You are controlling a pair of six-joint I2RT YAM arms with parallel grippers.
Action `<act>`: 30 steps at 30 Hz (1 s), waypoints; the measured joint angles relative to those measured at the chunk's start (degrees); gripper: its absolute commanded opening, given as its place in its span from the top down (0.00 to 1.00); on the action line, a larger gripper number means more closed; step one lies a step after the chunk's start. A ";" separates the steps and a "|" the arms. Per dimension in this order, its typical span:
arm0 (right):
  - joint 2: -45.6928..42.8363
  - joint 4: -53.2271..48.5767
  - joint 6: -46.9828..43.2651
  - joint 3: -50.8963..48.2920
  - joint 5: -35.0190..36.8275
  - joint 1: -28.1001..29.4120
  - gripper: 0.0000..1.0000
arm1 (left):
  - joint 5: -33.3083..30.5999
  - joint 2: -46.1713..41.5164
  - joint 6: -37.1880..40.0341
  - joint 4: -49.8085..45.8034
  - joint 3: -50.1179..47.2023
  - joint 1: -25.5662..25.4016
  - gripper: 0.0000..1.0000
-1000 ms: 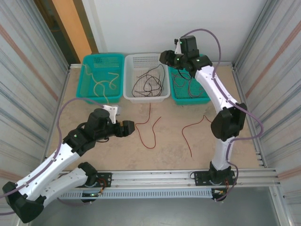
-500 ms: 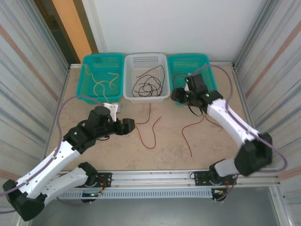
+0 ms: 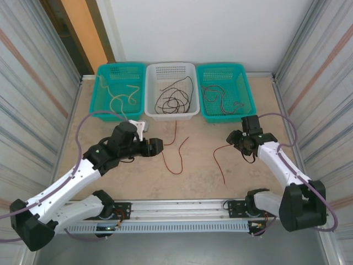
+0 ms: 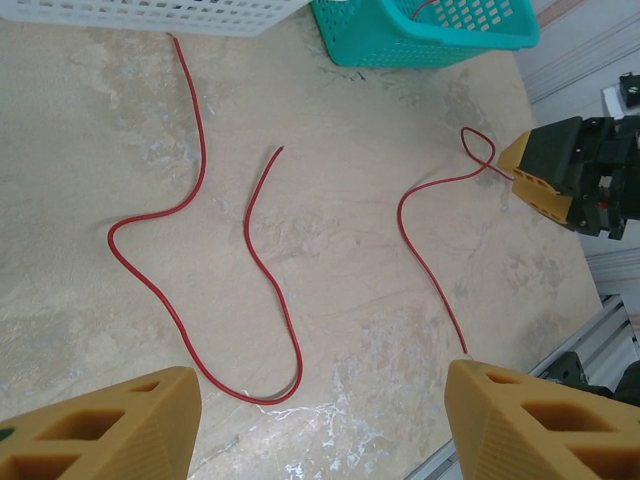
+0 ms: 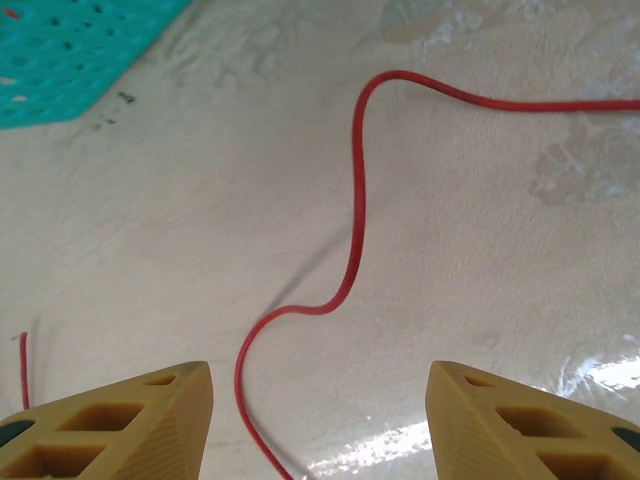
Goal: Untangle the cables
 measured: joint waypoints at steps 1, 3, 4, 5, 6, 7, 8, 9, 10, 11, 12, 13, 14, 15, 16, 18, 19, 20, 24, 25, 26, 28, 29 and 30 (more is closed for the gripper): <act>1.95 1.64 0.09 0.00 -1.22 -0.66 0.48 | 0.00 0.04 0.00 0.11 0.00 0.00 0.34; 5.44 4.42 0.24 0.00 -2.78 -1.22 0.49 | 0.00 0.00 0.00 0.15 0.02 0.00 0.34; 7.19 5.62 0.22 0.02 -3.02 -1.27 0.51 | 0.00 0.00 0.02 0.13 0.09 -0.02 0.34; 8.46 6.34 0.24 0.07 -3.30 -1.38 0.53 | -0.02 -0.02 0.04 0.15 0.13 0.00 0.34; 9.90 6.97 0.24 0.20 -3.43 -1.38 0.56 | -0.02 -0.09 0.07 0.09 0.20 0.00 0.34; 11.13 7.30 0.37 0.44 -3.41 -1.40 0.58 | -0.02 -0.15 0.11 0.09 0.22 -0.02 0.34; 12.31 7.72 0.46 0.72 -3.19 -1.49 0.65 | -0.04 -0.37 0.17 0.02 0.26 0.00 0.34; 13.25 8.09 0.57 0.90 -2.84 -1.60 0.74 | -0.02 -0.68 0.20 -0.07 0.26 -0.02 0.34; 13.77 8.35 0.87 0.96 -2.60 -1.73 0.83 | -0.02 -1.01 0.22 -0.20 0.26 0.00 0.33; 14.01 8.48 0.94 1.01 -2.38 -1.88 0.90 | -0.04 -1.40 0.22 -0.39 0.26 0.00 0.33; 14.01 8.50 0.79 1.03 -2.25 -1.92 0.95 | -0.02 -1.73 0.22 -0.50 0.26 0.00 0.33; 13.86 8.50 0.92 1.05 -2.05 -1.95 0.97 | -0.02 -1.97 0.22 -0.52 0.26 -0.02 0.32; 13.42 8.31 0.96 1.07 -1.79 -1.90 1.00 | 0.00 -2.16 0.24 -0.52 0.26 -0.02 0.31; 12.68 7.85 0.85 1.11 -1.27 -1.68 1.00 | 0.04 -2.19 0.26 -0.50 0.28 0.00 0.31; 11.56 7.13 0.81 1.14 -0.66 -1.29 1.00 | 0.17 -2.14 0.28 -0.48 0.33 0.00 0.30; 7.39 4.39 0.72 1.33 1.11 0.37 1.00 | 1.05 -1.51 0.70 -0.42 0.70 -0.02 0.30; 4.87 2.86 0.55 1.66 2.08 1.44 1.00 | 1.53 -1.05 0.92 -0.28 1.01 -0.02 0.30; 2.14 1.29 0.33 2.27 2.91 2.71 1.00 | 2.08 -0.44 1.25 0.07 1.38 -0.13 0.30; -8.76 -5.18 -1.92 7.45 6.56 9.46 1.00 | 4.33 2.51 2.32 3.32 3.08 -1.90 0.32; -10.67 -6.71 -2.51 9.27 7.17 11.21 1.00 | 4.61 3.37 2.84 3.91 3.74 -2.67 0.33; -12.41 -8.28 -3.37 11.39 7.85 13.11 1.00 | 4.76 4.39 3.37 4.42 4.68 -3.56 0.33; -14.69 -10.91 -4.81 15.58 8.70 16.85 1.00 | 4.85 6.38 4.59 5.42 6.71 -5.49 0.33; -15.52 -11.96 -5.51 17.90 9.01 18.93 1.00 | 5.03 7.41 5.22 6.05 7.89 -6.54 0.33; -16.06 -12.55 -6.16 19.47 9.11 20.41 1.00 | 5.20 8.13 5.70 6.78 8.70 -7.45 0.32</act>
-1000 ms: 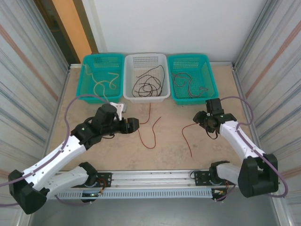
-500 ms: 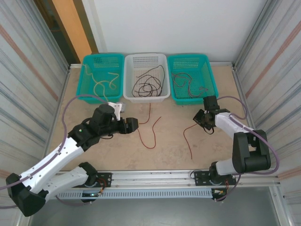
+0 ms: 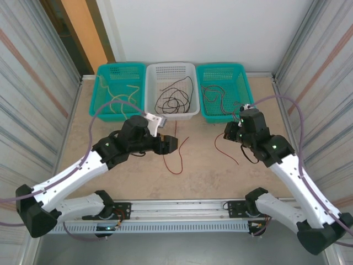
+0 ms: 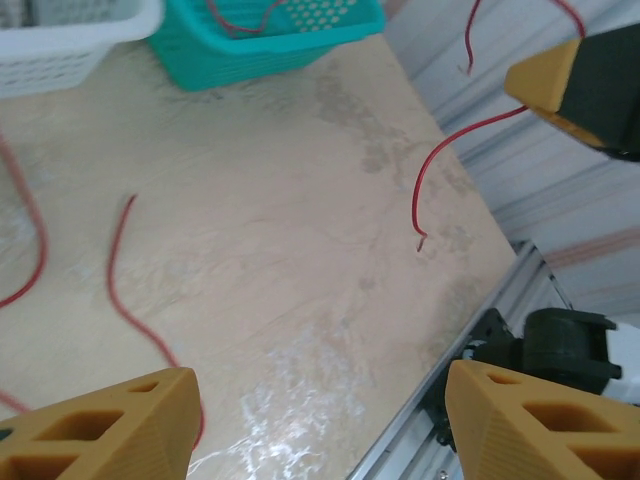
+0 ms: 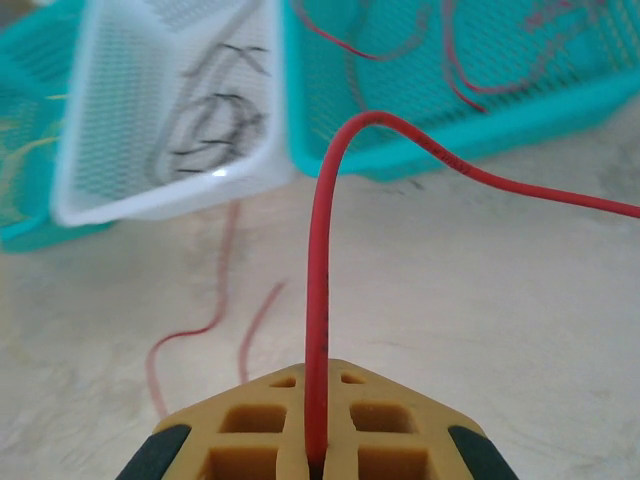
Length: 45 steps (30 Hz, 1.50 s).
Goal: Untangle the cables
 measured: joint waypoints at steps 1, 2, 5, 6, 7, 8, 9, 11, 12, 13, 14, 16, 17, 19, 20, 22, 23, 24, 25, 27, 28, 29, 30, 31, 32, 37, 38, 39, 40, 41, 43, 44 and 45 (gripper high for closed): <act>-0.57 -0.28 -0.63 1.79 -0.04 1.79 1.00 | 0.17 0.74 0.48 0.94 0.79 -0.96 0.31; -1.05 -0.28 -1.20 3.30 -0.57 3.26 1.00 | 0.46 1.42 0.76 2.03 1.44 -1.90 0.31; -0.79 0.11 -2.99 7.23 -4.52 4.83 1.00 | 1.11 3.82 1.75 3.28 4.17 -4.13 0.33; -0.17 0.15 -3.45 8.44 -5.97 4.87 1.00 | 1.31 4.90 2.27 3.19 5.60 -4.81 0.34; 0.90 0.44 -3.72 9.94 -7.85 4.87 1.00 | 1.33 5.97 2.97 3.10 7.19 -5.49 0.34; 2.16 0.83 -4.07 11.32 -9.60 4.92 1.00 | 1.38 7.04 3.74 3.10 8.92 -6.21 0.35; 3.30 1.16 -4.26 12.24 -10.84 5.09 1.00 | 1.38 7.67 4.33 3.10 10.03 -6.71 0.35; 6.27 2.19 -4.92 14.01 -13.66 5.92 1.00 | 0.87 8.39 5.66 3.04 11.93 -7.69 0.33; 7.39 2.58 -5.03 14.29 -14.60 6.36 1.00 | 0.39 8.41 6.10 2.95 12.28 -7.93 0.33; 8.48 2.95 -5.09 14.38 -15.50 6.86 1.00 | -0.17 8.41 6.54 2.64 12.57 -8.00 0.33; 9.22 3.04 -5.14 14.38 -16.26 7.23 1.00 | -0.79 8.41 6.88 2.38 12.72 -8.00 0.33; 10.36 3.15 -5.14 14.40 -17.73 8.11 1.00 | -2.23 8.48 7.63 1.46 12.76 -7.98 0.35; 10.62 3.32 -5.14 14.40 -18.18 8.55 1.00 | -2.73 8.61 7.80 1.14 12.76 -7.98 0.36; 10.82 3.54 -5.18 14.47 -19.04 9.33 1.00 | -4.44 8.94 8.11 0.55 12.76 -7.98 0.40; 10.82 3.63 -5.18 14.49 -19.28 9.62 1.00 | -5.31 9.09 8.09 0.26 12.76 -7.98 0.41; 10.82 3.96 -5.18 14.60 -19.71 10.08 1.00 | -7.17 9.66 8.13 -0.13 12.76 -7.98 0.47; 10.80 4.13 -5.18 14.60 -19.96 10.12 1.00 | -7.76 9.97 8.11 -0.22 12.76 -7.98 0.51; 10.80 4.37 -5.16 14.60 -20.31 10.19 0.99 | -8.39 10.34 8.22 -0.26 12.76 -7.98 0.57; 10.80 4.63 -5.16 14.60 -20.55 10.16 0.99 | -8.83 10.71 8.26 -0.24 12.76 -7.98 0.64; 10.80 4.98 -5.14 14.60 -20.72 10.29 1.00 | -9.27 11.13 8.02 -0.20 12.76 -7.98 0.77; 10.80 5.07 -5.14 14.60 -20.81 10.38 1.00 | -9.40 11.23 8.11 -0.17 12.76 -7.98 0.86; 10.80 5.14 -5.14 14.60 -20.87 10.45 0.99 | -9.62 11.26 7.89 -0.15 12.76 -7.98 0.94; 10.80 5.18 -5.14 14.60 -20.94 10.56 0.98 | -9.79 11.26 7.74 -0.11 12.76 -7.98 1.00; 10.80 5.18 -5.14 14.60 -20.94 10.56 0.94 | -9.94 11.26 7.76 -0.07 12.81 -8.00 1.00; 10.80 5.18 -5.14 14.60 -20.92 10.56 0.82 | -10.05 11.26 7.74 -0.11 12.83 -8.04 1.00; 9.90 5.22 -5.20 14.43 -19.96 10.75 0.46 | -10.19 11.26 5.55 -0.76 12.94 -6.60 1.00; 9.18 5.57 -5.46 13.99 -19.39 10.75 0.44 | -9.90 11.21 4.46 -1.36 12.94 -5.49 1.00; 8.41 5.86 -5.64 13.40 -18.97 10.78 0.43 | -9.22 11.15 3.13 -1.86 12.92 -3.85 1.00; 7.80 6.05 -5.70 12.83 -18.78 10.78 0.43 | -8.33 11.08 1.97 -2.08 12.85 -2.19 1.00; 7.13 6.40 -5.73 12.02 -18.56 10.78 0.42 | -6.78 10.71 0.39 -1.57 12.37 0.04 1.00; 6.21 6.91 -5.73 10.23 -18.49 10.78 0.36 | -3.89 9.16 -2.32 0.42 10.12 3.85 1.00; 6.01 7.15 -5.64 9.22 -18.45 10.78 0.34 | -2.67 8.15 -3.45 1.31 8.81 5.44 1.00; 5.97 7.52 -5.77 8.20 -18.38 10.78 0.33 | -1.53 7.26 -4.39 1.68 7.80 6.49 1.00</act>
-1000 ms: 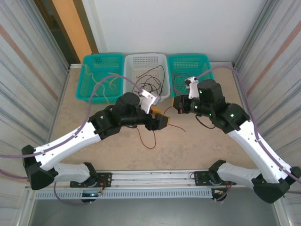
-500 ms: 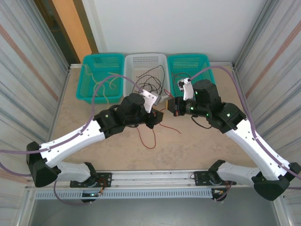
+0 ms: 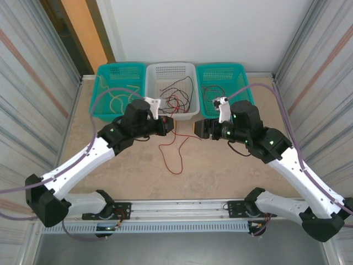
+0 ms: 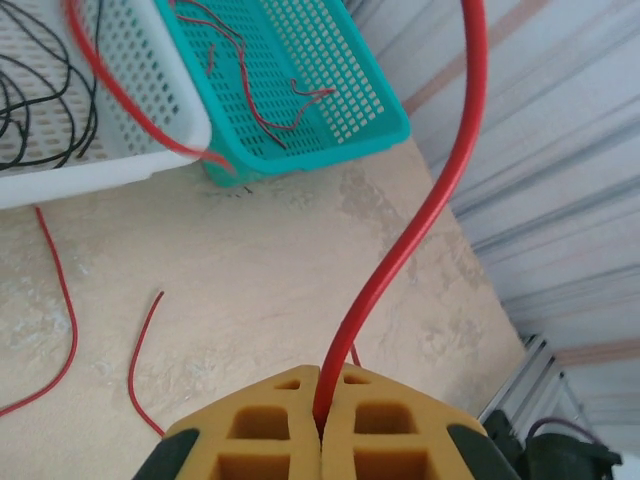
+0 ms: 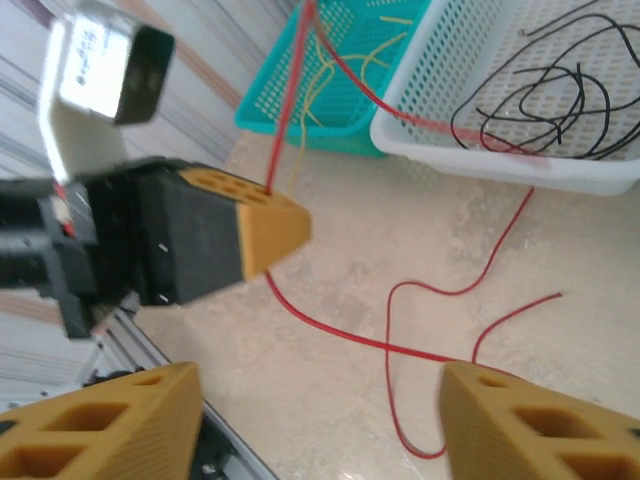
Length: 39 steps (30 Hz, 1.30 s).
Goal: Untangle the cables
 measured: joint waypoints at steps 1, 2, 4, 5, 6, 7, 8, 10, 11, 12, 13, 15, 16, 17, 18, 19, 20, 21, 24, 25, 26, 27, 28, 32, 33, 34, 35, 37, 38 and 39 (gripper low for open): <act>0.00 0.26 -0.15 -0.94 0.02 0.02 0.32 | 0.96 -0.59 -0.57 0.02 -0.50 0.48 1.00; 0.09 0.42 -0.24 -1.95 -0.11 0.02 0.31 | 2.05 -1.03 -1.14 0.00 -0.63 0.76 1.00; 0.35 0.57 -0.28 -3.34 -0.70 0.04 0.31 | 4.02 -1.57 -1.73 0.50 -0.68 1.18 1.00; 0.59 0.76 -0.42 -3.82 -1.09 0.09 0.31 | 5.33 -1.86 -2.05 0.74 -0.68 1.53 1.00; 0.87 1.11 -0.48 -4.22 -1.51 0.28 0.31 | 6.67 -2.05 -2.56 1.05 -0.68 1.92 1.00; 1.16 1.42 -0.66 -4.46 -1.84 0.50 0.32 | 7.87 -2.21 -2.91 1.36 -0.68 2.40 1.00; 1.46 1.75 -0.79 -4.66 -2.05 0.85 0.32 | 9.03 -2.34 -3.32 1.64 -0.68 3.02 1.00; 1.79 2.89 -0.92 -5.25 -2.21 1.86 0.31 | 10.97 -2.58 -4.15 1.88 -0.68 4.02 1.00; 1.77 3.37 -1.11 -5.57 -2.23 2.38 0.31 | 11.93 -2.71 -4.59 2.01 -0.68 4.50 1.00; 1.73 4.00 -1.33 -5.95 -2.23 2.89 0.30 | 12.96 -2.84 -5.01 2.27 -0.70 4.98 1.00; 1.62 4.57 -1.73 -6.27 -2.27 3.34 0.30 | 14.03 -2.95 -5.51 2.78 -0.74 5.40 1.00; 1.44 5.88 -2.23 -7.02 -2.49 3.91 0.30 | 16.00 -2.99 -6.10 3.72 -0.83 6.05 1.00; 1.40 6.32 -2.45 -7.32 -2.54 4.13 0.31 | 17.09 -2.97 -6.27 4.04 -0.85 6.34 1.00; 1.40 6.64 -2.71 -7.54 -2.54 4.24 0.31 | 18.25 -2.97 -6.51 4.28 -0.83 6.60 1.00; 1.40 6.78 -2.89 -7.74 -2.47 4.37 0.30 | 19.23 -2.95 -6.67 4.48 -0.83 6.80 1.00; 1.33 6.95 -3.32 -8.09 -2.05 4.55 0.29 | 20.44 -2.91 -6.73 4.61 -0.83 7.06 1.00; 1.22 7.08 -3.67 -8.48 -1.53 4.74 0.29 | 21.59 -2.78 -6.80 4.66 -0.83 7.30 1.00; 1.11 7.15 -3.87 -8.85 -1.01 4.96 0.28 | 22.58 -2.60 -6.93 4.63 -0.83 7.54 1.00; 0.90 7.32 -4.28 -9.75 -0.39 5.31 0.28 | 24.50 -1.73 -7.13 4.63 -0.83 7.98 1.00; 0.87 7.45 -4.37 -9.97 -0.37 5.42 0.31 | 25.07 -1.49 -7.15 4.66 -0.83 8.15 1.00; 0.87 7.56 -4.66 -10.12 -0.37 5.51 0.34 | 25.59 -1.31 -7.17 4.72 -0.83 8.15 1.00; 0.85 7.58 -4.87 -10.16 -0.42 5.60 0.37 | 25.92 -1.25 -7.17 4.83 -0.83 8.15 1.00; 0.85 7.63 -5.27 -10.16 -0.52 5.68 0.39 | 25.92 -1.25 -7.19 4.90 -0.83 8.15 1.00; 0.90 8.46 -5.35 -10.16 -0.87 6.60 0.42 | 25.77 -1.25 -8.00 6.27 -0.83 8.28 1.00; 0.92 8.74 -5.35 -10.16 -0.87 6.91 0.43 | 25.75 -1.25 -8.44 7.08 -0.85 8.28 1.00; 1.03 9.09 -5.35 -10.16 -0.98 7.19 0.46 | 25.77 -1.25 -9.05 8.24 -0.87 8.28 1.00; 1.20 9.42 -5.38 -10.16 -1.07 7.50 0.52 | 25.77 -1.25 -9.79 9.68 -0.94 8.28 1.00; 1.44 9.73 -5.35 -10.16 -1.16 7.93 0.66 | 25.62 -1.25 -11.06 12.48 -1.31 8.28 1.00; 1.55 9.88 -5.25 -10.16 -1.09 8.22 0.72 | 25.20 -1.25 -11.76 13.97 -1.62 8.28 1.00; 1.62 9.99 -5.20 -10.16 -1.01 8.55 0.76 | 24.74 -1.25 -12.17 14.93 -1.88 8.26 1.00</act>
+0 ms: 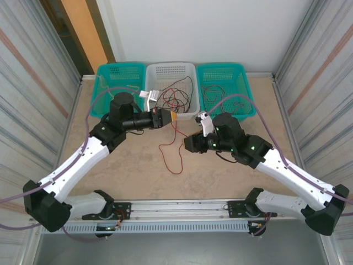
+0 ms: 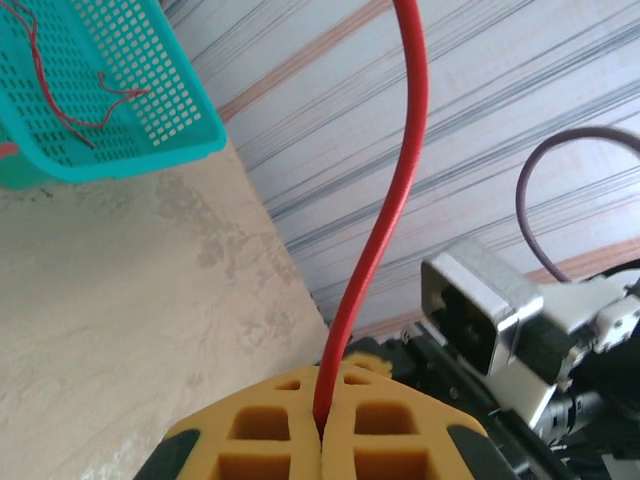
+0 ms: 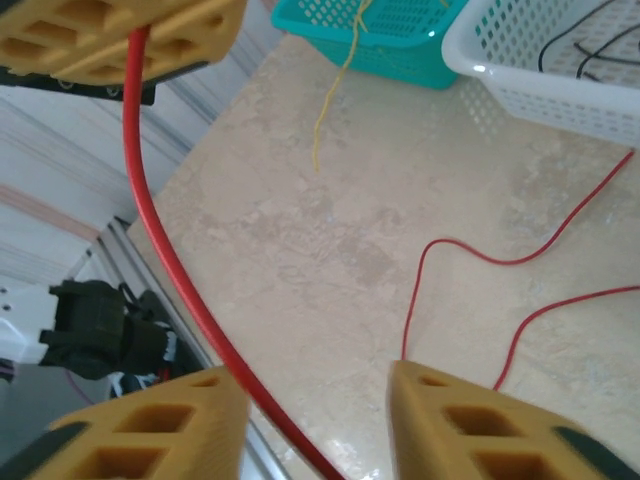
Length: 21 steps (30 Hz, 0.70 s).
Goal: Untangle the cables
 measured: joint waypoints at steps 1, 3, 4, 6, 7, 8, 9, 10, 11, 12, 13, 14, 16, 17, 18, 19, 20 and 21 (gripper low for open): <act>0.02 0.09 0.00 0.00 0.15 0.39 0.79 | -0.48 0.00 -0.59 1.22 -0.42 0.02 1.00; 0.00 0.55 0.28 -0.07 0.39 1.20 0.87 | -1.09 -0.02 -1.44 3.37 -1.20 0.02 1.00; 0.00 1.03 0.50 -0.20 0.44 1.68 0.91 | -1.46 -0.02 -2.01 4.44 -1.62 0.02 1.00; 0.00 2.27 1.36 -0.63 0.68 2.91 1.00 | -2.27 -0.22 -2.71 6.60 -2.47 0.00 1.00; 0.00 3.04 1.55 -0.79 0.92 3.76 1.00 | -2.99 -0.57 -2.95 7.37 -2.97 0.00 1.00; 0.02 3.67 1.81 -0.87 1.18 4.52 1.00 | -3.96 -1.07 -3.08 7.96 -3.56 -0.02 1.00; 0.11 4.63 2.03 -0.87 1.53 5.66 1.00 | -5.22 -1.84 -3.08 8.46 -4.33 -0.13 1.00; 0.31 5.70 2.10 -0.87 1.77 6.64 1.00 | -6.78 -2.86 -3.08 8.94 -5.25 -0.26 1.00; 0.70 6.80 2.21 -0.85 1.99 7.69 1.00 | -8.11 -3.82 -3.08 9.01 -5.90 -0.46 1.00; 1.29 7.85 2.36 -0.85 2.21 8.70 1.00 | -9.55 -5.01 -3.06 9.11 -6.60 -0.61 1.00; 2.23 8.94 2.60 -0.79 2.49 9.81 1.00 | -10.80 -6.14 -3.06 9.33 -7.19 -0.87 1.00; 3.28 9.66 2.75 -0.59 2.93 10.73 1.00 | -11.74 -7.06 -3.06 9.53 -7.69 -1.03 1.00; 5.84 11.17 2.93 0.20 3.85 12.57 1.00 | -13.46 -8.63 -3.06 10.38 -8.94 -1.29 1.00; 7.02 11.76 2.93 0.74 4.22 13.33 1.00 | -14.14 -9.07 -3.08 10.58 -9.51 -1.36 1.00; 8.13 12.33 2.95 1.31 4.66 14.08 1.00 | -14.99 -9.35 -3.08 10.64 -10.03 -1.40 1.00; 9.18 12.76 2.95 1.92 5.11 14.82 1.00 | -15.56 -9.42 -3.08 10.64 -10.47 -1.42 1.00; 9.94 12.90 2.95 2.49 5.57 15.37 1.00 | -15.93 -9.40 -3.08 10.62 -10.80 -1.42 1.00; 10.67 12.74 2.93 3.21 6.45 15.93 0.91 | -16.24 -9.35 -3.08 10.58 -11.02 -1.42 1.00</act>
